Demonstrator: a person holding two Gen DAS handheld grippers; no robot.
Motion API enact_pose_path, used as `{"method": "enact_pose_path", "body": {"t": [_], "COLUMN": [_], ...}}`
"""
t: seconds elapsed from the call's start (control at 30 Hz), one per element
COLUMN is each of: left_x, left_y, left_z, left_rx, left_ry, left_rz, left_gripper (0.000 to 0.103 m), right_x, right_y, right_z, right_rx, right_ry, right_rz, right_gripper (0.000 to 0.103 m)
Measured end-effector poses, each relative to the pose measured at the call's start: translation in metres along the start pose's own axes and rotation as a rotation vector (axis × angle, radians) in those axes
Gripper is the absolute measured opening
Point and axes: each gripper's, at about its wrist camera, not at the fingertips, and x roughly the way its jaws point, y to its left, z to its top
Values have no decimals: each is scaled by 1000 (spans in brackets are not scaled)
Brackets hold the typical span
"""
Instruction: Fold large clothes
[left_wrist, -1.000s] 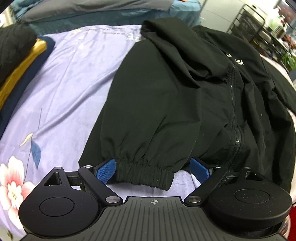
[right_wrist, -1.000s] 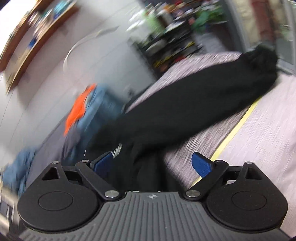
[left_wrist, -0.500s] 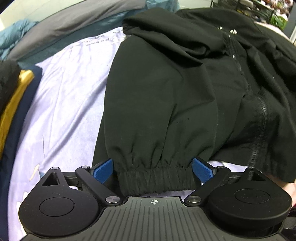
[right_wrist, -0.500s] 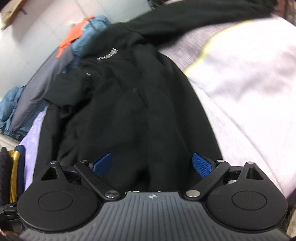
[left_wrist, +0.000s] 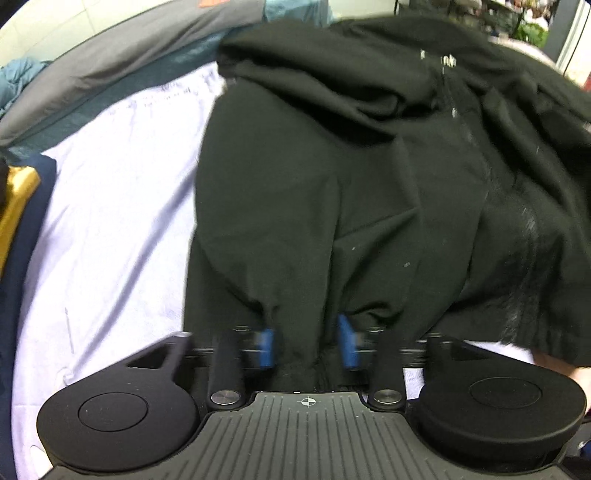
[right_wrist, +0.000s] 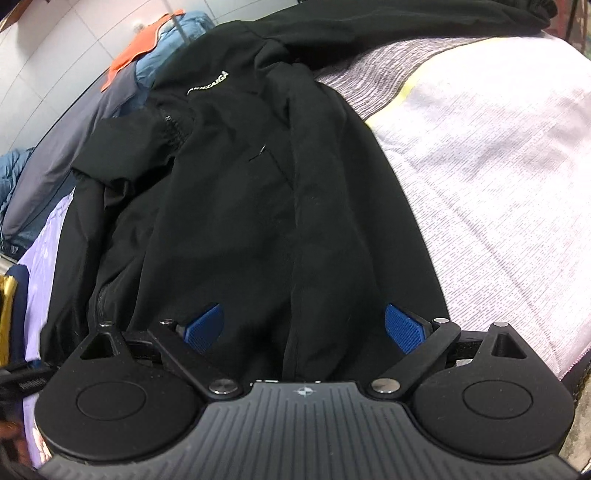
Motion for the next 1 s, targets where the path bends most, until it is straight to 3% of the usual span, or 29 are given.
{"method": "enact_pose_path", "body": {"t": [0.1,0.2,0.3,0.33,0.43,0.5,0.6,0.73,0.8,0.9,1.0], "left_x": [-26,-53,-87,-101,-136,-145,-136,-107,-94,-84,-90], "left_y": [24,57,105,124,186,220,241,217,203,199,181], "left_z": [13,39,66,75,92,100,106,98,90,80,69], "left_rx": [-91,-144,-203,-221,-355,-434,-463,-321,-279,-305,-302], "left_ry": [-63,-175,-294,-339,-437,-424,-363,-272,-234,-196,-237], "left_rz": [-49,14,134,204,352,437,487,547,531,492,449], "left_gripper": [70,68,68,67,68,73,102,103,103,103,103], "right_x": [7,9,8,8,8,7,8,9,10,11,11], "right_y": [1,0,-1,-1,0,-2,-3,0,0,1,1], "right_z": [2,5,8,9,9,9,7,7,8,8,8], "right_rx": [11,30,40,38,39,43,44,40,41,35,30], "right_ry": [6,4,0,-2,-6,-8,-2,-3,-2,2,0], "right_rz": [1,0,4,4,4,1,-3,-7,-6,-8,-6], "right_gripper": [96,96,96,96,96,96,96,96,96,96,96]}}
